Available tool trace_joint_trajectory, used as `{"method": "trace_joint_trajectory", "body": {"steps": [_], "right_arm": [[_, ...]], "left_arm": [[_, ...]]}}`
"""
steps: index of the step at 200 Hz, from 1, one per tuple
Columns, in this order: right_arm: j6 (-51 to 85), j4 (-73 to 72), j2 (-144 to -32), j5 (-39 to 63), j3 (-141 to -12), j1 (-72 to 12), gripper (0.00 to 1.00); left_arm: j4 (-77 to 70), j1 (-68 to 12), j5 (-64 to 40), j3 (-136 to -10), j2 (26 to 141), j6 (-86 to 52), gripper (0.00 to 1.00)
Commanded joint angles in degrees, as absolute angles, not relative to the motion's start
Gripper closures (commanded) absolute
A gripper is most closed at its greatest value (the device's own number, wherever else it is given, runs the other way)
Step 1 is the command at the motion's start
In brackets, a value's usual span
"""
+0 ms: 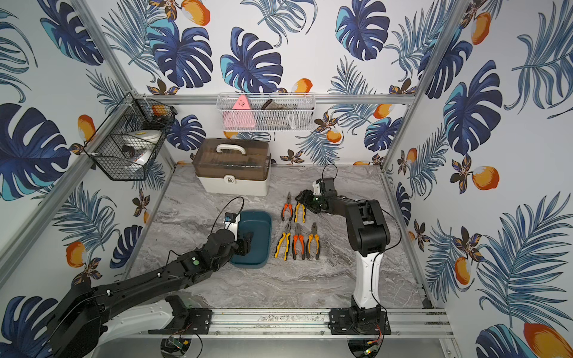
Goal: Take the pliers out of the storage box
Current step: Place the pliers at the center of the board, then reset both arms
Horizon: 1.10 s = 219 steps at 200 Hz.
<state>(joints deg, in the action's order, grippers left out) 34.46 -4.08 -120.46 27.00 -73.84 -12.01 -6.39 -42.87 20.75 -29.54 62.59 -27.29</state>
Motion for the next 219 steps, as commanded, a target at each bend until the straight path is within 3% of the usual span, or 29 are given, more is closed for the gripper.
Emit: {"method": "trace_joint_trajectory", "body": {"steps": [1, 56, 78, 92, 102, 138, 165, 197, 219], "right_arm": [[33.68, 2.88, -120.59, 23.57, -73.74, -12.04, 0.31], [33.11, 4.60, -118.65, 22.45, -74.59, -12.30, 0.27], [30.45, 9.61, -116.52, 18.61, -76.64, -13.19, 0.19], [28.51, 13.39, -112.87, 14.73, -78.15, -14.49, 0.05], [27.08, 15.49, -110.89, 11.94, -78.87, -15.68, 0.00], [18.42, 19.98, -101.64, -3.19, -79.76, -24.54, 0.00], [8.90, 11.67, -92.34, -20.20, -72.39, -36.55, 0.00], [9.71, 0.03, -82.19, -18.52, -60.18, -37.53, 0.00], [1.75, -14.17, -77.89, -18.18, -48.59, -37.44, 0.02]], "left_arm": [[-7.65, -42.81, 20.64, -29.54, 62.42, -27.33, 0.36], [-7.66, -42.80, 20.62, -29.24, 61.82, -27.17, 0.35], [-8.96, -42.82, 19.85, -28.18, 60.33, -26.48, 0.01], [-9.19, -42.81, 20.17, -27.70, 59.58, -26.61, 0.01], [-9.38, -42.87, 20.53, -27.43, 59.49, -26.62, 0.01], [-8.18, -42.83, 20.90, -28.73, 60.73, -26.46, 0.01], [-8.92, -42.80, 21.18, -28.31, 60.48, -26.30, 0.01], [-9.82, -42.85, 20.13, -27.87, 60.48, -25.45, 0.01], [-11.43, -42.84, 18.20, -26.94, 60.15, -24.54, 0.01]]}}
